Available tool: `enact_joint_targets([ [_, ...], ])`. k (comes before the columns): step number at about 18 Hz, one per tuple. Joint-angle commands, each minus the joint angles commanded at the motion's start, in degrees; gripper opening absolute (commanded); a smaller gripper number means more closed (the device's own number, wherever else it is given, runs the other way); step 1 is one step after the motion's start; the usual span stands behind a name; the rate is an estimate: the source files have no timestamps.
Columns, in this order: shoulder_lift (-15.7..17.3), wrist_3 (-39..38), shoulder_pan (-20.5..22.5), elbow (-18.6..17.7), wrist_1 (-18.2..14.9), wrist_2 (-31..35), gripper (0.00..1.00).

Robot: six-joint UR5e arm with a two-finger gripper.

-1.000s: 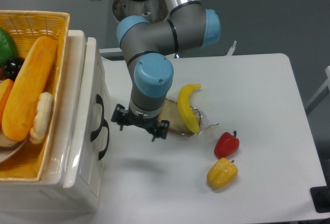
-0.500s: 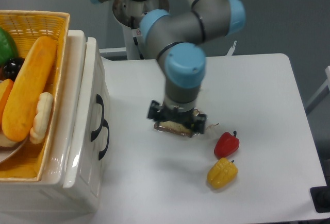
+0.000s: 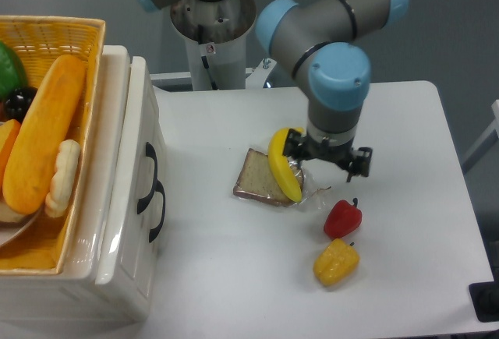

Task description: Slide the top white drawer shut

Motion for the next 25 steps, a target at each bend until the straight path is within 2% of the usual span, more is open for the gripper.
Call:
enact_joint_targets([
  [4, 1.2, 1.7, 0.6, -1.0, -0.4, 1.1, 1.0],
  [7, 3.6, 1.4, 0.4, -2.0, -1.8, 3.5, 1.0],
  [11, 3.8, 1.3, 2.2, -2.0, -3.8, 5.9, 1.0],
  [16, 4.0, 2.0, 10.9, -1.0, -3.8, 6.3, 1.0],
  [19, 5.4, 2.2, 14.8, -0.5, -3.9, 6.2, 1.0],
  [22, 6.1, 6.1, 18.2, 0.0, -4.0, 6.0, 1.0],
  [25, 7.6, 8.8, 23.0, 1.0, -6.8, 5.2, 1.0],
])
